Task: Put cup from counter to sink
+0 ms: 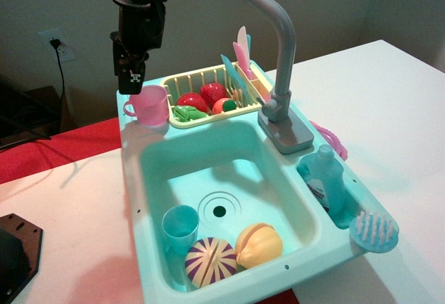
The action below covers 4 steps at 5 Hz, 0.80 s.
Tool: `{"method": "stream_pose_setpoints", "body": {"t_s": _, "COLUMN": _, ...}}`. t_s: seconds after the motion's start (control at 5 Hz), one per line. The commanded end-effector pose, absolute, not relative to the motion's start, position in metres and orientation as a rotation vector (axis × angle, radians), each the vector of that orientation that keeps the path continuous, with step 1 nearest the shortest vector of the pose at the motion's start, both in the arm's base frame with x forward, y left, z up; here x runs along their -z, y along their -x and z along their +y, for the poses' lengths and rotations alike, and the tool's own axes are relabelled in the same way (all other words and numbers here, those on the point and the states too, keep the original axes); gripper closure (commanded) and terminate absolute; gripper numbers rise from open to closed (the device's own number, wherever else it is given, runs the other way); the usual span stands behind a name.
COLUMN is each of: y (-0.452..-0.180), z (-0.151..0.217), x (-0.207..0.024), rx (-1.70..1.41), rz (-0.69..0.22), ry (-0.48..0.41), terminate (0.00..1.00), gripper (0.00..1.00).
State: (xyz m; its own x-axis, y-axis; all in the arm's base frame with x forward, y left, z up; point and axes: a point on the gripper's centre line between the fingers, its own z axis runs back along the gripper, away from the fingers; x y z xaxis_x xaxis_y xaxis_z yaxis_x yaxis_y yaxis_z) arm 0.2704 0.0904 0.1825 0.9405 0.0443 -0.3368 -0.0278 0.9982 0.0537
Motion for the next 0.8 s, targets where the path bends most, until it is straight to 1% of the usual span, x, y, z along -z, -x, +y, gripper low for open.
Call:
{"method": "stream_pose_setpoints", "body": {"t_s": 0.0, "y": -0.270, "z": 0.090, "x": -0.183, "rx": -0.037, "rz": 0.345, "ry": -0.048, "terminate": 0.00, "gripper": 0.00}}
{"method": "stream_pose_setpoints", "body": {"t_s": 0.2, "y": -0.283, "z": 0.097, "x": -0.184, "rx": -0.049, "rz": 0.329, "ry": -0.062, "terminate": 0.00, "gripper": 0.00}}
{"method": "stream_pose_setpoints", "body": {"t_s": 0.4, "y": -0.288, "z": 0.100, "x": -0.177, "rx": -0.053, "rz": 0.346, "ry": -0.079, "terminate": 0.00, "gripper": 0.00}}
{"method": "stream_pose_setpoints", "body": {"t_s": 0.6, "y": -0.288, "z": 0.106, "x": -0.169, "rx": -0.063, "rz": 0.361, "ry": -0.084, "terminate": 0.00, "gripper": 0.00}}
